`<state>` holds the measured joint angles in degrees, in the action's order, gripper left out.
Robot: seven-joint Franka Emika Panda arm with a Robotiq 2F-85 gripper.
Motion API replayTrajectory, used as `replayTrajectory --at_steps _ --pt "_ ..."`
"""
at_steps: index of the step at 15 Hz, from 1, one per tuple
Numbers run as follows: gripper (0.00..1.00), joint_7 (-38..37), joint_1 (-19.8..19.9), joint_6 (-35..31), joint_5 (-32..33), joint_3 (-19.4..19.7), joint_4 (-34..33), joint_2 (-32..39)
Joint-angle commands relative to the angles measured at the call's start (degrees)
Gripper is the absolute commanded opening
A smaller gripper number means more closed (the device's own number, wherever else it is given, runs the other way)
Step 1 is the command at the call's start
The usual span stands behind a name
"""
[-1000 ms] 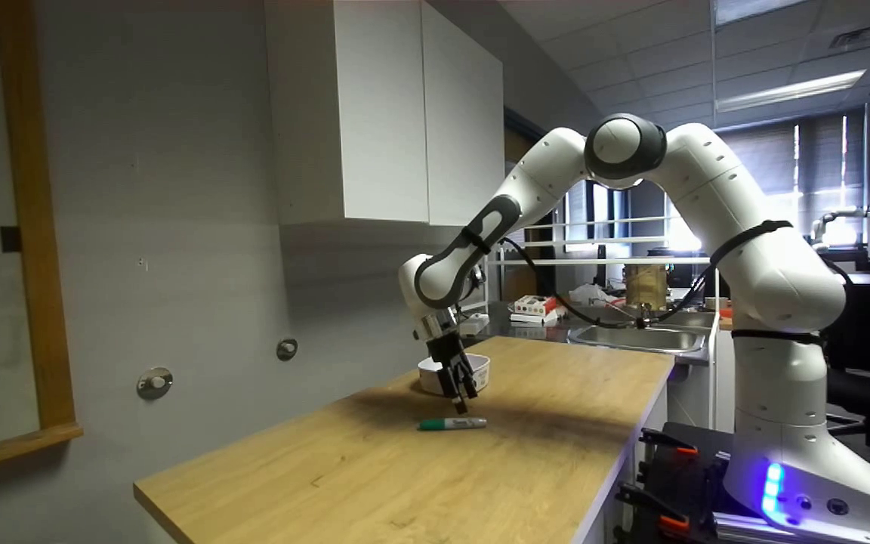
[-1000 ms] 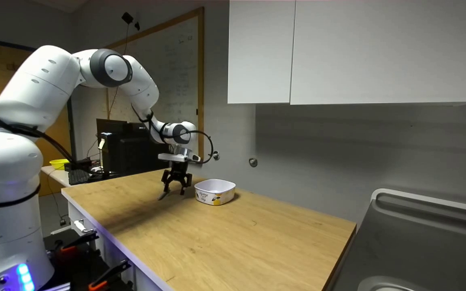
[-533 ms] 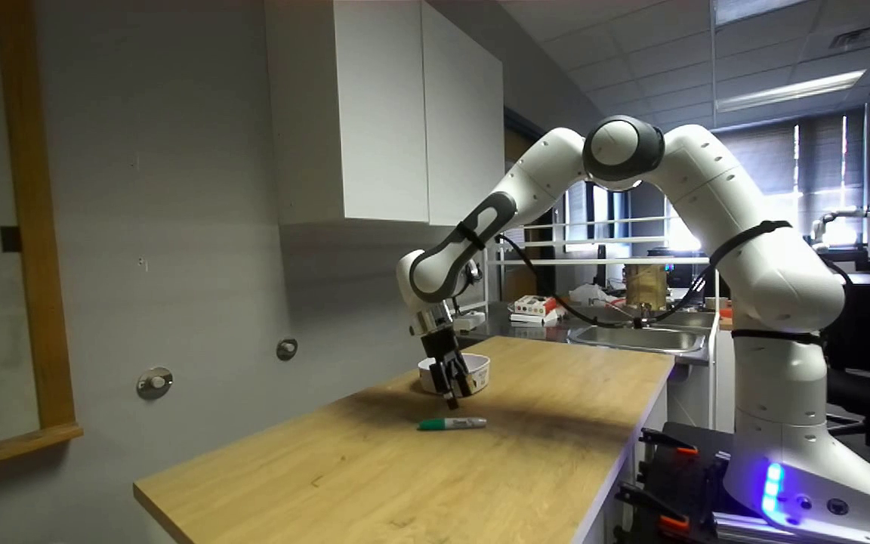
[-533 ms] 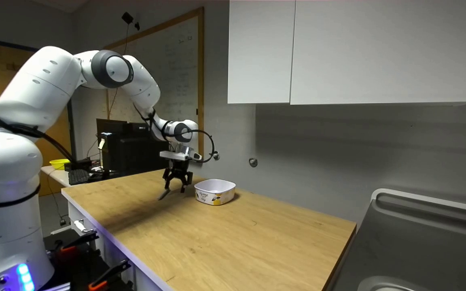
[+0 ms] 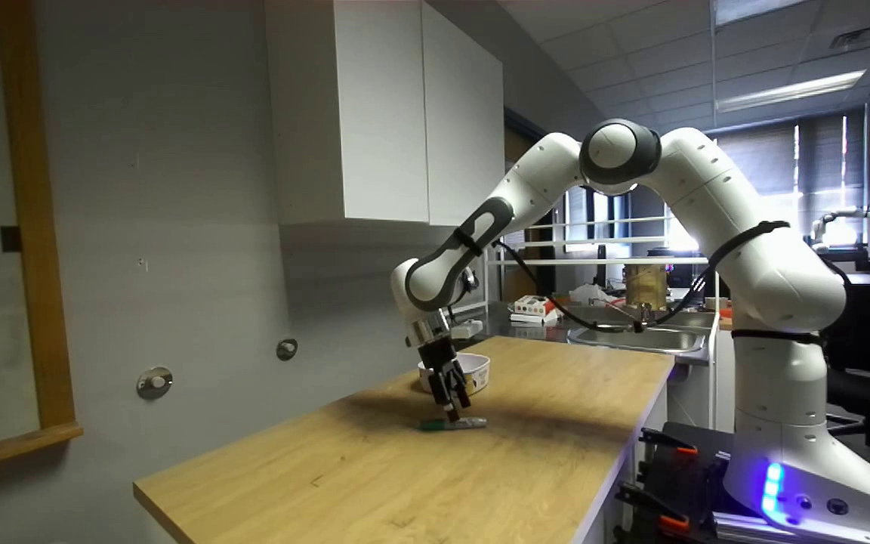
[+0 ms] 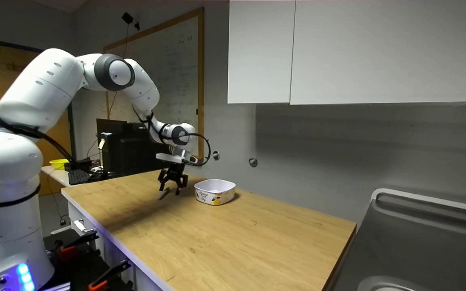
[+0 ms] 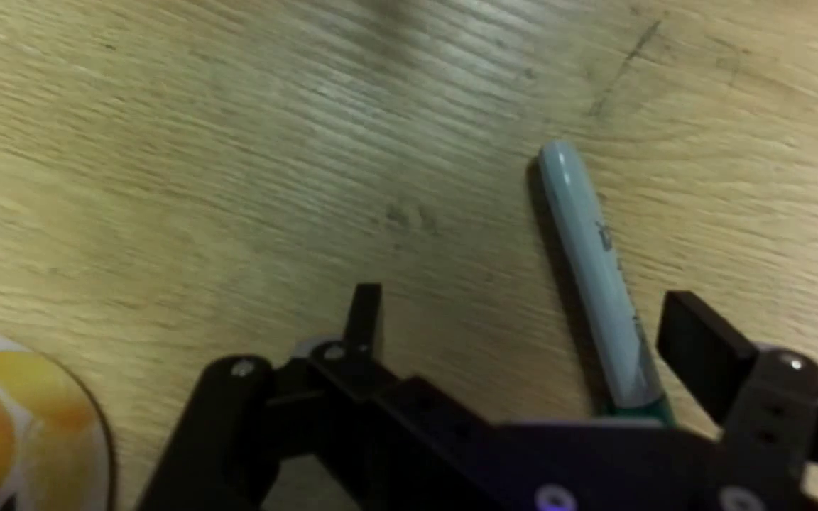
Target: Put the marker in the lunchbox
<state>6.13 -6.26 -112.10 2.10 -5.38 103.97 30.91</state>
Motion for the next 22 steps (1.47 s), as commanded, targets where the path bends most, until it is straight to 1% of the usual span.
replayTrajectory --at_steps 1,4,5,6,10,12,14,15,16,18,22 --pt "1.00 0.3 -1.4 2.1 0.9 -0.9 -1.8 2.7" --pt "1.00 -0.7 -2.8 4.4 2.1 -0.6 -2.8 3.9" --pt "0.75 -0.4 -3.0 5.4 2.6 -0.5 -3.4 4.2" --pt "0.75 -0.4 -3.1 6.0 2.9 -0.5 -4.0 4.4" --pt "0.43 -0.3 -3.0 7.5 3.0 -0.7 -5.4 4.5" --pt "0.29 -0.3 -2.8 7.7 2.9 -0.8 -5.7 4.2" --pt "0.12 -0.2 -2.6 8.0 2.6 -0.8 -6.3 4.2" --pt "0.07 -0.2 -2.6 7.9 2.5 -0.8 -6.4 4.2" --pt "0.05 -0.1 -2.5 7.9 2.4 -0.8 -6.5 4.3" --pt "0.09 -0.1 -2.4 7.9 2.2 -0.8 -6.8 4.4" --pt "0.09 -0.4 -1.8 8.0 0.9 -0.9 -7.6 3.7"
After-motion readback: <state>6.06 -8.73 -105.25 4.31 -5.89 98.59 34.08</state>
